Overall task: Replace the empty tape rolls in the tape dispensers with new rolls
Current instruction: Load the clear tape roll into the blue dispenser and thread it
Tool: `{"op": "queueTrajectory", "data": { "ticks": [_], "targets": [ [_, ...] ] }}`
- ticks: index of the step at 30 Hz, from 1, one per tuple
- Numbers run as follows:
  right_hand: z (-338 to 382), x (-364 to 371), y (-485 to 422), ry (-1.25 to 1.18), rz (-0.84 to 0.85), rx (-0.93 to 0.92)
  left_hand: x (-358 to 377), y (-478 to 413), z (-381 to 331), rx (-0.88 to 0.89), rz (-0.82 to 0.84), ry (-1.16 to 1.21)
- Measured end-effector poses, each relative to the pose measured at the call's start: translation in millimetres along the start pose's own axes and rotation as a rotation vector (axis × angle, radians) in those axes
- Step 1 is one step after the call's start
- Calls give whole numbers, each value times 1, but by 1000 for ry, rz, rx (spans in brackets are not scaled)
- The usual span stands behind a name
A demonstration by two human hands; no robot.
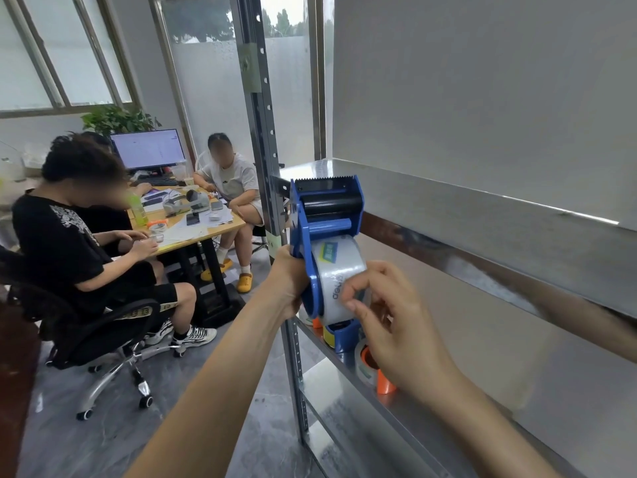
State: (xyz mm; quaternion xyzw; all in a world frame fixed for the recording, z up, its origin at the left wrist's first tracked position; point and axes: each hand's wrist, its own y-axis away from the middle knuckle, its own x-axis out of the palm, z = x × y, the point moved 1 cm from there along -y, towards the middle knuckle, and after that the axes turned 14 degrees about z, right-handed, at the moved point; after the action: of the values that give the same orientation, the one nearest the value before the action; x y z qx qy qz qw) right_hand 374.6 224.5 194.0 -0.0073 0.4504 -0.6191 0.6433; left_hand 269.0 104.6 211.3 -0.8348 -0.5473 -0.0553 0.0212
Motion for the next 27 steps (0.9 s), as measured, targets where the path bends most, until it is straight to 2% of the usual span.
{"op": "queueTrajectory", "data": {
  "ticks": [4, 9, 15, 23, 27],
  "targets": [
    [1, -4, -2, 80, -23, -24, 1, -1, -3, -15, 10, 5],
    [-1, -7, 0, 254, -138, -39, 0, 2, -3, 1, 20, 33],
    [0, -4, 0, 270, -138, -116, 0, 5, -1, 8, 5, 59],
    [3, 2, -3, 122, -267, -83, -2, 5, 0, 22, -4, 36],
    [4, 3, -4, 95, -281, -38, -1, 5, 0, 23, -21, 44]
  ]
}}
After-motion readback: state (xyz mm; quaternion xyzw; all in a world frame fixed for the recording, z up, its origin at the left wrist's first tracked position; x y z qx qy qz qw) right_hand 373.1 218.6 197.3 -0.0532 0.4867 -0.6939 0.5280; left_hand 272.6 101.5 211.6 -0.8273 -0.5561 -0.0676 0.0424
